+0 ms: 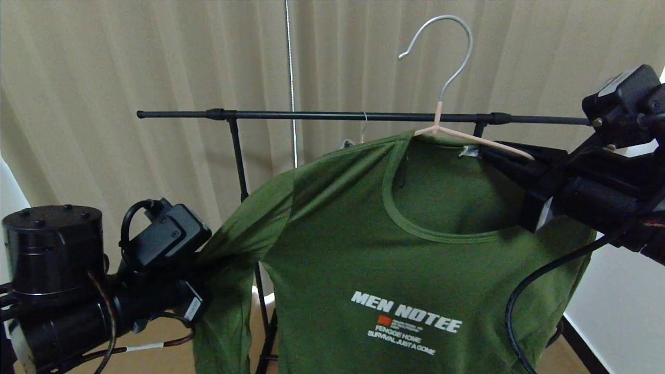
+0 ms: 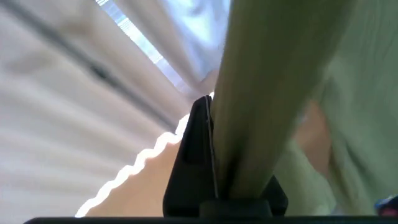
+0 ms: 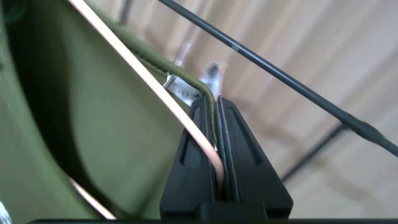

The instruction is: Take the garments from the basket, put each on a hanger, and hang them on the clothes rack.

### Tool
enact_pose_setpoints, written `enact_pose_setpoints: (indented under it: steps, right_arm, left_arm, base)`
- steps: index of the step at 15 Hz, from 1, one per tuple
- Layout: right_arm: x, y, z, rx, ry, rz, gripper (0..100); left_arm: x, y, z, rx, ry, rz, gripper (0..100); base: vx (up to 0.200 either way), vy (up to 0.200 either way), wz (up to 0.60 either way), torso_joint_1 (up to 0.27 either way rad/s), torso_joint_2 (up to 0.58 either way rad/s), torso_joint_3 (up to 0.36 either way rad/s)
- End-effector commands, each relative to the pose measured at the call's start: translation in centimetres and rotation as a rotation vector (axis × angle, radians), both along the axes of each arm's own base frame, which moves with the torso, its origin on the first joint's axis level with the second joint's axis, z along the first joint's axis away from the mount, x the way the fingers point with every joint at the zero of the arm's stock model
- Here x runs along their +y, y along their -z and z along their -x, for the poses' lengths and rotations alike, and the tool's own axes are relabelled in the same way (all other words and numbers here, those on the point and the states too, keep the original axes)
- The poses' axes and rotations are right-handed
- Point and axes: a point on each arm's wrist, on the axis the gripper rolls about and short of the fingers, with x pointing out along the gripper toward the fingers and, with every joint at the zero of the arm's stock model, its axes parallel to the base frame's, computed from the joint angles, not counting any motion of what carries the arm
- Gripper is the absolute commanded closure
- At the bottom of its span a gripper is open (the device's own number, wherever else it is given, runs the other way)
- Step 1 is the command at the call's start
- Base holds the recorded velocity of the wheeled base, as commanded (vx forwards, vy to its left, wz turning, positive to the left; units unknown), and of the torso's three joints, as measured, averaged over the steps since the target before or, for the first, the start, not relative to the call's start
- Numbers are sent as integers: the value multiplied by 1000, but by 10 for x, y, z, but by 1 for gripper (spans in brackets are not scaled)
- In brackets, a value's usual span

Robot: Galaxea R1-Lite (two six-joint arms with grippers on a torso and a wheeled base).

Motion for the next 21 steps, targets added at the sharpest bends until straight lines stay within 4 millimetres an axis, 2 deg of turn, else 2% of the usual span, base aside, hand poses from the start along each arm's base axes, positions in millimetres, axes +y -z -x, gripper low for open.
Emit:
enact_pose_setpoints:
  steps: [1,4,5,7,10,14,16,18,21]
  right_arm:
    - [-15,0,-7,-1,75,0,100]
    - [-21,1,-11,7,104,5,100]
    - [-21,1,-11,8,104,7,100]
    - [-23,1,-11,6,117,6,100]
    - [-40,2,-10,36,206,24,100]
    - [-69,4,17,172,364,86,100]
    - [-83,9,24,236,465,113,100]
    - [-98,13,21,275,592,125,100]
    - [-109,16,15,299,710,138,100]
  left_arm:
    - [25,3,6,-10,-86,-34,100]
    - [28,1,14,-27,-89,-22,100]
    - [27,0,15,-30,-84,-18,0]
    - [23,-3,18,-40,-63,0,0]
    - [22,-12,26,-42,-32,108,0]
    - [26,-27,45,-82,18,235,0]
    - [28,-24,55,-64,11,298,0]
    - [29,-18,61,-57,5,379,0]
    - [30,-9,63,-30,-13,414,0]
  base:
    - [0,0,0,0,0,0]
    - [0,0,0,0,0,0]
    - [0,0,0,0,0,0]
    - [0,0,0,0,0,0]
    - [0,0,0,0,0,0]
    - [0,0,0,0,0,0]
    - [0,0,0,0,0,0]
    - [0,0,0,0,0,0]
    - [0,0,0,0,0,0]
